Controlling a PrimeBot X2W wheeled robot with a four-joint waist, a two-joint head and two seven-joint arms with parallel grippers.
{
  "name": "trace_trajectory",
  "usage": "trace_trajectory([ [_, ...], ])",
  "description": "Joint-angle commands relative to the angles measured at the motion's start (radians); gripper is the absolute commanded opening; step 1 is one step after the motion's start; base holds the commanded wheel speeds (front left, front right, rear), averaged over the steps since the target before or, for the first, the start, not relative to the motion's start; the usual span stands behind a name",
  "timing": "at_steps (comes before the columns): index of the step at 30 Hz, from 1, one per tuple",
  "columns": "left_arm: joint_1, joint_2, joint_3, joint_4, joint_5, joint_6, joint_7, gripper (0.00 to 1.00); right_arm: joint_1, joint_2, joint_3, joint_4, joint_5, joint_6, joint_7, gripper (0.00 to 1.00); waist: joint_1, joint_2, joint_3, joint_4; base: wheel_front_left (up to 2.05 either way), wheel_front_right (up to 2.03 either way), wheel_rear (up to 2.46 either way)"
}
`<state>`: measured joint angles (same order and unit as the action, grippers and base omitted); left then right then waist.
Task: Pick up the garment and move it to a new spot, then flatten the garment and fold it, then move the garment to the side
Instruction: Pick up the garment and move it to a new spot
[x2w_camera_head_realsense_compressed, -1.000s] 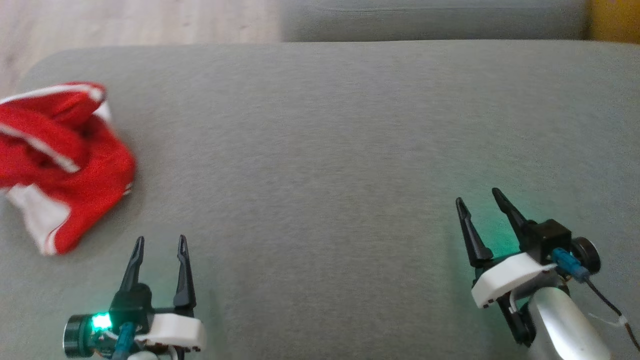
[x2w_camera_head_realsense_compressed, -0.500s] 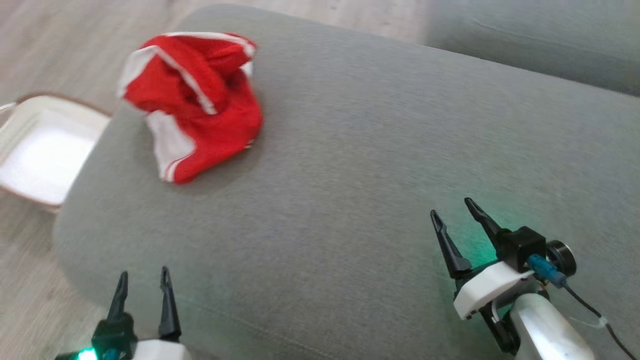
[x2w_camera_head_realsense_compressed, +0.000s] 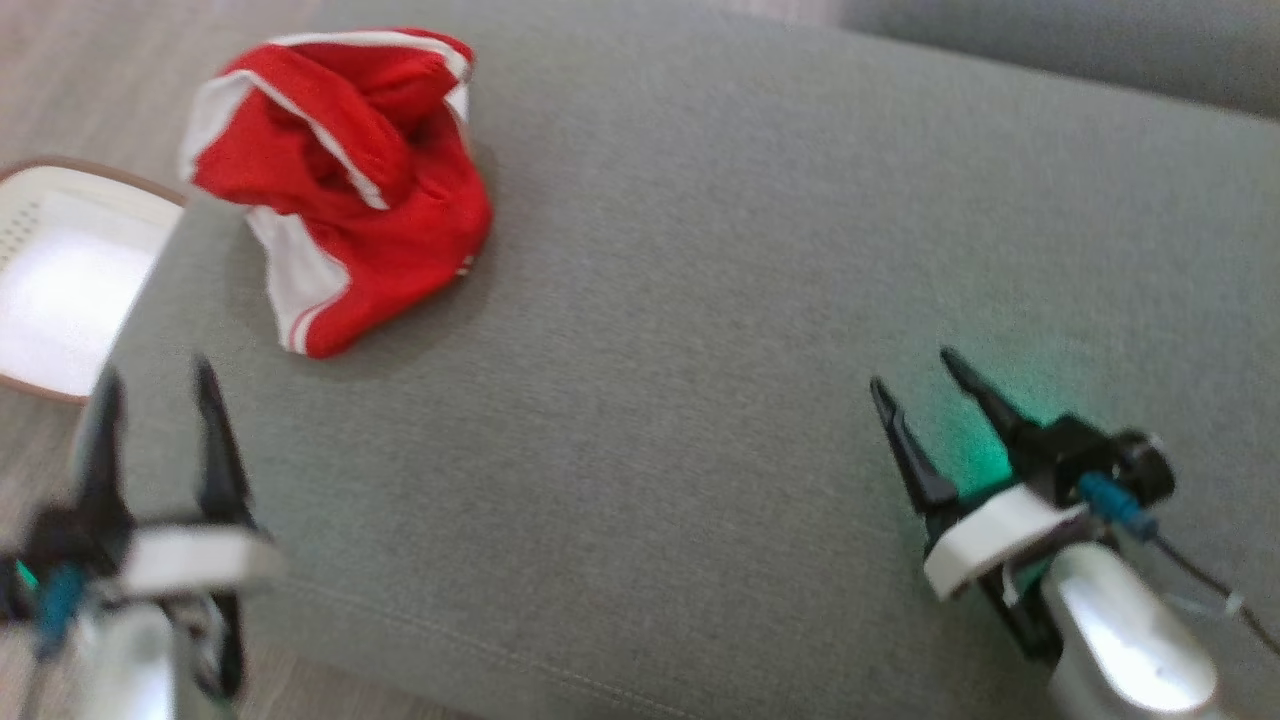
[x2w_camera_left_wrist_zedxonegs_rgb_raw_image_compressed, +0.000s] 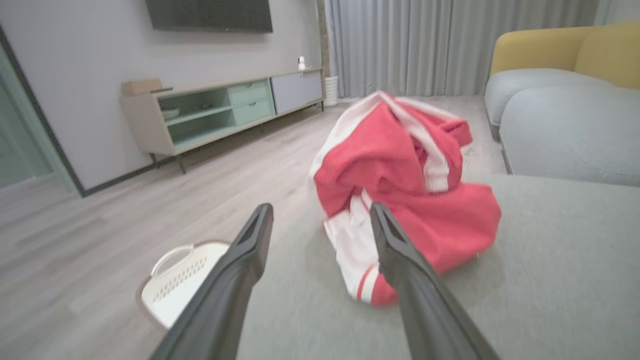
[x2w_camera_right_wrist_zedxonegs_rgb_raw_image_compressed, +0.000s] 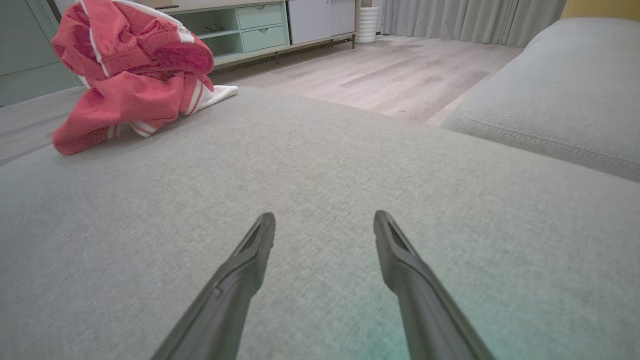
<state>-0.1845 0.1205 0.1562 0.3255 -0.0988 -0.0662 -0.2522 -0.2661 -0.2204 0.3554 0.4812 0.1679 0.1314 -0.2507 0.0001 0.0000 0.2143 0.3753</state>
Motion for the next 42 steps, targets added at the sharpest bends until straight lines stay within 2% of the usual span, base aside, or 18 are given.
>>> trace_trajectory([
  [1,-0.070,0.050,0.041,-0.030,-0.005,-0.009,-0.010,1.00,-0.039,-0.014,0.023,-0.047,0.008,-0.001,-0.011,1.00,-0.0001,0.0000,0.052,-0.044,0.00,0.00,0.00],
  [8,-0.336,0.157,0.016,0.069,-0.036,-0.049,-0.004,1.00,-0.077,-0.048,0.043,-0.132,0.016,-0.001,-0.011,1.00,-0.0001,0.0000,0.131,-0.112,0.00,0.00,0.00],
  [11,-0.410,0.182,-0.005,0.100,-0.052,-0.056,0.020,1.00,-0.083,-0.056,0.045,-0.147,0.018,-0.001,-0.011,1.00,-0.0001,0.0000,0.149,-0.130,0.00,0.00,0.00],
  [16,-0.551,0.250,-0.040,0.206,-0.065,-0.060,0.126,1.00,-0.096,-0.069,0.040,-0.162,0.023,-0.001,-0.011,1.00,-0.0001,0.0000,0.189,-0.173,0.00,0.00,0.00],
  [21,-0.623,0.307,-0.033,0.329,-0.026,0.019,0.248,1.00,-0.106,-0.075,0.032,-0.166,0.028,-0.001,-0.011,1.00,-0.0001,0.0000,0.220,-0.209,0.00,0.00,0.00],
  [23,-0.628,0.312,-0.027,0.376,-0.024,0.050,0.300,1.00,-0.105,-0.075,0.029,-0.164,0.030,-0.001,-0.011,1.00,-0.0001,0.0000,0.224,-0.219,0.00,0.00,0.00],
  [25,-0.625,0.312,-0.026,0.410,-0.026,0.061,0.329,1.00,-0.102,-0.073,0.025,-0.162,0.032,-0.001,-0.011,1.00,-0.0001,0.0000,0.227,-0.227,0.00,0.00,0.00],
  [27,-0.622,0.303,-0.024,0.437,-0.042,0.049,0.344,1.00,-0.100,-0.071,0.022,-0.158,0.035,-0.001,-0.011,1.00,-0.0001,0.0000,0.226,-0.231,0.00,0.00,0.00],
  [28,-0.621,0.303,-0.028,0.448,-0.045,0.040,0.345,0.37,-0.100,-0.069,0.022,-0.156,0.036,-0.001,-0.011,1.00,-0.0001,0.0000,0.224,-0.233,0.00,0.00,0.00],
  [29,-0.621,0.301,-0.028,0.455,-0.050,0.038,0.340,0.00,-0.099,-0.067,0.023,-0.153,0.038,-0.001,-0.011,1.00,-0.0001,0.0000,0.220,-0.235,0.00,0.00,0.00],
  [33,-0.637,0.311,-0.048,0.450,-0.039,0.025,0.283,0.00,-0.100,-0.047,0.025,-0.143,0.045,-0.001,-0.011,1.00,-0.0001,0.0000,0.186,-0.246,0.00,0.00,0.00],
  [37,-0.679,0.316,-0.087,0.390,-0.018,0.004,0.214,0.00,-0.096,-0.019,0.027,-0.132,0.050,-0.001,-0.011,1.00,-0.0001,0.0000,0.132,-0.271,0.00,0.00,0.00],
  [42,-0.732,0.271,-0.155,0.264,-0.017,-0.030,0.164,0.00,-0.077,0.020,0.023,-0.117,0.059,-0.001,-0.011,1.00,-0.0001,0.0000,0.058,-0.334,0.00,0.00,0.00],
])
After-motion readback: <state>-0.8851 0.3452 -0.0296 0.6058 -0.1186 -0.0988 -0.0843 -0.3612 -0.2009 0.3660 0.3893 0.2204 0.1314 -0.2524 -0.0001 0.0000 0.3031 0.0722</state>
